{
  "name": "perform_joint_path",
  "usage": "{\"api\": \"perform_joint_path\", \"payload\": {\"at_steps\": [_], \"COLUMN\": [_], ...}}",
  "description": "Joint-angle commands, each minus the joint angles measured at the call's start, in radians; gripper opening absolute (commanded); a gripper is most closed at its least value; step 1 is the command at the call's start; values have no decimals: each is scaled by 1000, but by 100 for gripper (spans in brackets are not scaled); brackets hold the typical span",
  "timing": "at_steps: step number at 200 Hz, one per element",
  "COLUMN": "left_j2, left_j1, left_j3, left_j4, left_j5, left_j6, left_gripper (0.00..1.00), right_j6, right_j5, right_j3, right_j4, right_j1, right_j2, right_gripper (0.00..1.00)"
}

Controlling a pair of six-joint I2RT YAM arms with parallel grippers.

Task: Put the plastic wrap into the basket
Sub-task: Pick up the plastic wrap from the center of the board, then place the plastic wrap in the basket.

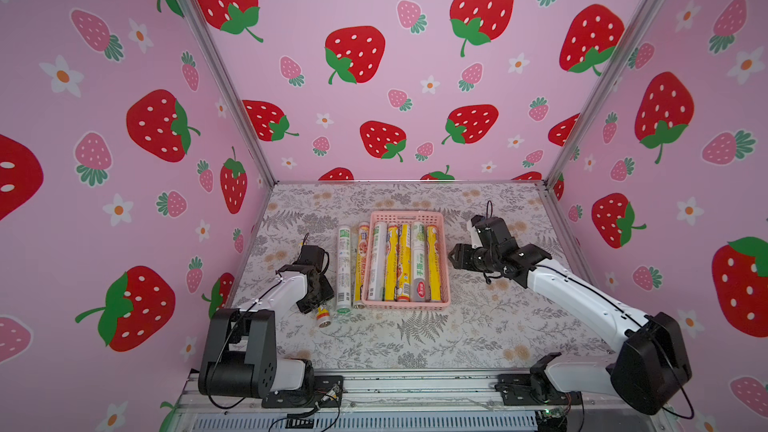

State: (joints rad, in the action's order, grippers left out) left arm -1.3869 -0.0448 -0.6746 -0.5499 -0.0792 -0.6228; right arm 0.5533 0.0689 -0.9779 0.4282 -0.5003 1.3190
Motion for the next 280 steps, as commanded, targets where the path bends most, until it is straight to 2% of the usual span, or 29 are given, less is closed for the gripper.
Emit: {"api": "perform_joint_path", "payload": {"at_steps": [1, 70, 116, 148, 174, 212, 249, 280], "left_j2": [-3, 168, 315, 398, 433, 378, 320, 177], "left_j1": [6, 5, 5, -3, -55, -158, -324, -456], "left_j3": [-11, -39, -18, -72, -122, -269, -314, -380], "left_j4": [-20, -76, -46, -114, -146, -210, -90, -11], "left_j5": [-4, 8, 50, 53, 29, -2, 22, 57], "left_j6": [-1, -15, -91, -90, -79, -57, -72, -78], "left_gripper": [49, 46, 46, 46, 47, 47, 47, 47], "right_j6": [10, 46, 72, 71, 64, 76, 21, -13], "right_j5": [-10, 8, 33, 44, 36, 3, -28, -70], "right_j3": [-3, -39, -55, -81, -97, -70, -79, -79], "right_j4": [-27, -72, -95, -84, -64, -83, -53, -19], "right_j1": [0, 1, 0, -1, 0, 0, 0, 6], "right_j2": [-4, 13, 28, 37, 30, 7, -15, -31], "right_gripper": [62, 63, 63, 63, 63, 63, 63, 63]}}
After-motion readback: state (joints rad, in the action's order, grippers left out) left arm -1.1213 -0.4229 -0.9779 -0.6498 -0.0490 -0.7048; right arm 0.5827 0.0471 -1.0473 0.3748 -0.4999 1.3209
